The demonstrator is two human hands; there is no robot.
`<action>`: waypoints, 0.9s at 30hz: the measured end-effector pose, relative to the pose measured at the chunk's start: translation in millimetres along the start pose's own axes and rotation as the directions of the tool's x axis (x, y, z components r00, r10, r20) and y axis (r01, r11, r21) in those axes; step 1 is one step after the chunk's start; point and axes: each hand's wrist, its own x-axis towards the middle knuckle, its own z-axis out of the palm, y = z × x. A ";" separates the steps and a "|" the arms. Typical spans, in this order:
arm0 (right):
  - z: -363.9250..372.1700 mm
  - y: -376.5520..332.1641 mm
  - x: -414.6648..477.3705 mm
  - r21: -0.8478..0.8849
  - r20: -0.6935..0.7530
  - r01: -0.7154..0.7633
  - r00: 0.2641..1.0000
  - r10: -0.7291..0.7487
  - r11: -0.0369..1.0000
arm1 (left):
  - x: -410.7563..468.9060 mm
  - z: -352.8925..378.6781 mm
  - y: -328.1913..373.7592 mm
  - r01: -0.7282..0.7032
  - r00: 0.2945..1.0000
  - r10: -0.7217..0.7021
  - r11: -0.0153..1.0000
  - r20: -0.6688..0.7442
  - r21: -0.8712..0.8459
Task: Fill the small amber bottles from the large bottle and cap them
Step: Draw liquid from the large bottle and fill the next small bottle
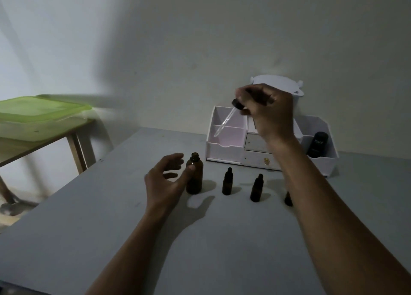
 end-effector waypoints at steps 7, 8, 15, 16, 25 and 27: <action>-79.9 8.2 -16.8 -0.087 -0.137 0.008 0.990 -0.020 0.996 | -51.0 53.8 67.6 -0.063 0.986 0.086 0.986 0.144 -0.155; -90.9 10.8 -19.9 -0.098 -0.157 -0.010 0.988 -0.006 0.995 | -58.1 65.9 74.0 -0.048 0.975 0.082 0.985 0.208 -0.164; -145.8 36.8 -38.7 -0.133 -0.267 -0.084 0.963 0.045 0.988 | -76.1 149.0 89.5 0.125 0.861 -0.051 0.986 0.506 -0.113; -149.2 41.1 -42.2 -0.133 -0.276 -0.101 0.959 0.061 0.986 | -75.9 158.1 86.8 0.153 0.850 -0.082 0.984 0.520 -0.094; -158.3 66.7 -51.3 -0.226 -0.252 -0.122 0.966 0.062 0.966 | -68.9 201.2 69.3 0.154 0.850 -0.150 0.987 0.504 0.035; -155.6 70.8 -53.5 -0.261 -0.243 -0.134 0.968 0.069 0.956 | -67.2 204.4 69.5 0.142 0.850 -0.145 0.989 0.506 0.045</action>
